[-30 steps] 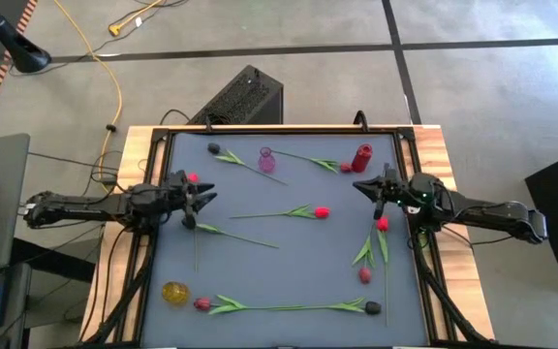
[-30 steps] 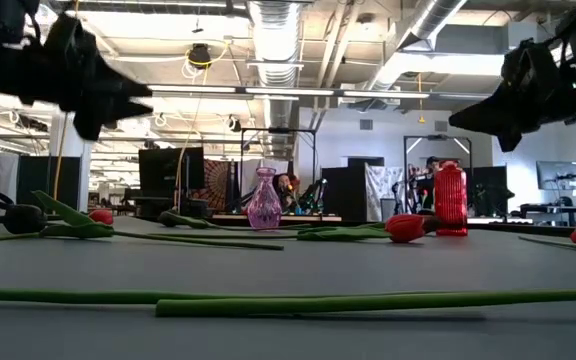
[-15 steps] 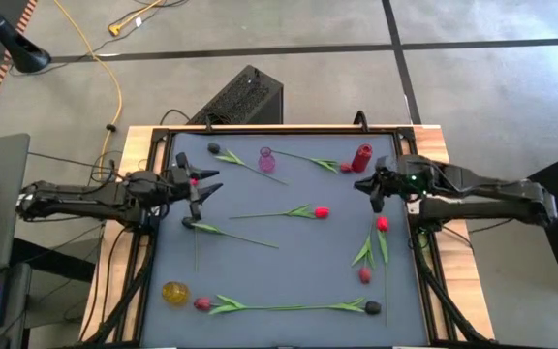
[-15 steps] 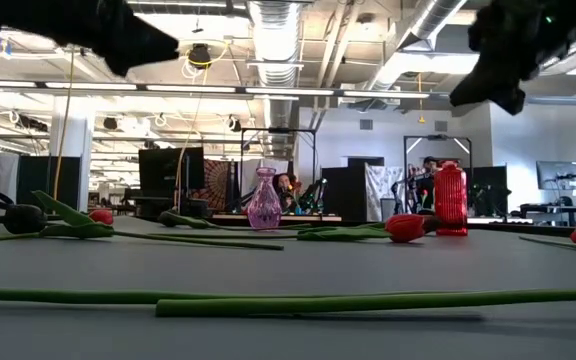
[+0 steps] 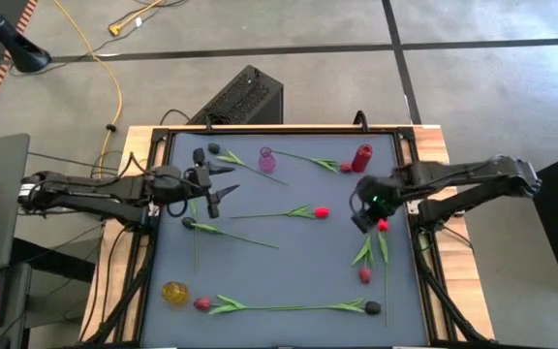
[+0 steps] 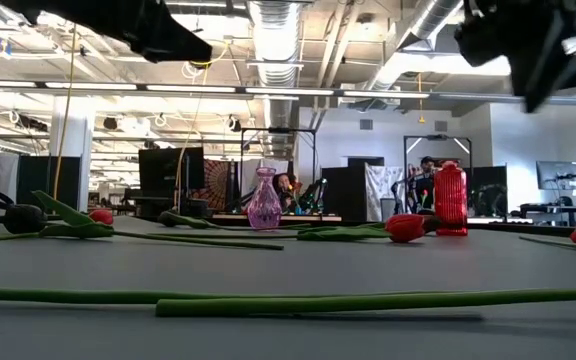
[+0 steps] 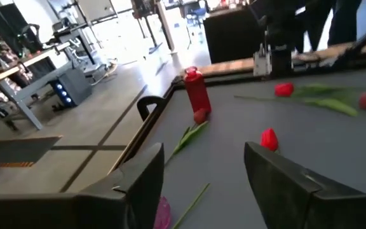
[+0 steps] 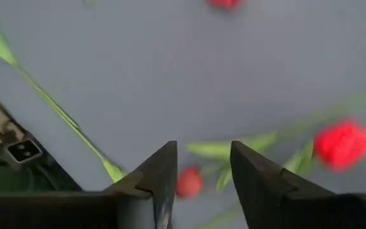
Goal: Sort flowers into vase by color
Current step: Put the right red flower into the red vase
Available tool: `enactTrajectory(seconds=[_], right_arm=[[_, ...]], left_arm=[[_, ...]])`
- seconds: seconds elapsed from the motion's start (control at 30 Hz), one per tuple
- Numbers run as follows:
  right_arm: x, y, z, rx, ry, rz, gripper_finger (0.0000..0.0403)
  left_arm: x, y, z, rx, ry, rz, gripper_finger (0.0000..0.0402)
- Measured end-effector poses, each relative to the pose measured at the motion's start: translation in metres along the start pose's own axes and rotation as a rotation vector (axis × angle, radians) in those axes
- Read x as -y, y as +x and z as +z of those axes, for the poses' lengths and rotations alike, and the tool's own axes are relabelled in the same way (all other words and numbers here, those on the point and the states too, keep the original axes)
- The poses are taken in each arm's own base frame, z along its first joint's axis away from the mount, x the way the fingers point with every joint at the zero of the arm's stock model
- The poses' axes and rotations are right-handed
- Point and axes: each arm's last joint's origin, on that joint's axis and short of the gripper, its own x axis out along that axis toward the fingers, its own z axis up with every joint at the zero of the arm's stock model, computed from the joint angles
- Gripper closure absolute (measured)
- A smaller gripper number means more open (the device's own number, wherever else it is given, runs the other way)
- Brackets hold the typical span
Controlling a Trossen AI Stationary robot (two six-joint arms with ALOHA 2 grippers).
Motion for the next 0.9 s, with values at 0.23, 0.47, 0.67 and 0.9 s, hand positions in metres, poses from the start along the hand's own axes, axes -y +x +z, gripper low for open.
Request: enactTrajectory(seconds=[0.23, 0.47, 0.67, 0.9], right_arm=[[-0.017, 0.032, -0.036, -0.135, 0.105, -0.214, 0.0200], [-0.024, 0.053, -0.071, -0.140, 0.187, -0.406, 0.0200], [-0.013, 0.075, -0.099, -0.046, 0.291, -0.457, 0.0200], [0.007, 0.104, -0.117, 0.047, 0.381, -0.402, 0.0200]], left_arm=[[0.005, 0.014, -0.001, -0.049, 0.034, -0.012, 0.0147], [0.007, 0.018, -0.004, -0.071, 0.022, -0.020, 0.0145], [0.007, 0.017, -0.004, -0.076, 0.003, -0.028, 0.0145], [0.008, 0.017, -0.005, -0.084, 0.010, -0.030, 0.0145]])
